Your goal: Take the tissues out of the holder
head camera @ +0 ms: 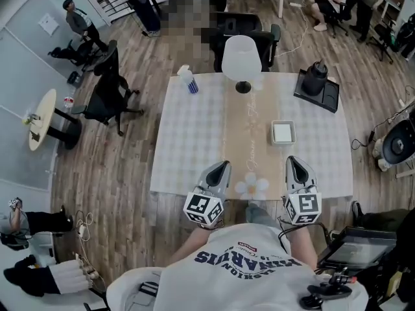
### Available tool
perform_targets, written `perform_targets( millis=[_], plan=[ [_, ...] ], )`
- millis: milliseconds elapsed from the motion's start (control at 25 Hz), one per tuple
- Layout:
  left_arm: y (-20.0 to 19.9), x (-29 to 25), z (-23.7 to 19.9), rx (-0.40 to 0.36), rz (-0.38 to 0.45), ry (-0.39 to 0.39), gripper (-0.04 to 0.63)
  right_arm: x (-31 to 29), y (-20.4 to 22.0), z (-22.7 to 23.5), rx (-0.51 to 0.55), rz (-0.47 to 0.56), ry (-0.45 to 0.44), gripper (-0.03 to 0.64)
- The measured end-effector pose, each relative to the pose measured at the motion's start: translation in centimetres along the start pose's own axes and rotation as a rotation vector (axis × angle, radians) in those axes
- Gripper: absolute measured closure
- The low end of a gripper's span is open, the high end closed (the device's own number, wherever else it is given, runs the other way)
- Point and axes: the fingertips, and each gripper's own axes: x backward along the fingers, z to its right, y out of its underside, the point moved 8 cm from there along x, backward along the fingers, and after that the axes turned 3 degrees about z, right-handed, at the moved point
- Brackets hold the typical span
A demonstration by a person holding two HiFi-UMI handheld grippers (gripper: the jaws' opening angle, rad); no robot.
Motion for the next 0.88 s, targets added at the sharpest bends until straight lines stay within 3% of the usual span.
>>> perform_targets(
  millis=[280,560,880],
  plan=[
    [0.8,-4.7,0.1,0.006,-0.028,-0.080,0.595,-4.4,1.4,5.0,-0.042,-0.008,-0.026,0.611],
    [0.3,-6.5,-0.2,0.002,-0.052,-0.141,0.595,-7.1,2.0,7.1,-0.044,-0.027,-0.055,0.611],
    [-1.3,-8.0,-0.9,0.029,-0.039,-0.135,0.595,-7.9,0.2,7.3,-0.025,-0.044,-0.052,0.611]
  ],
)
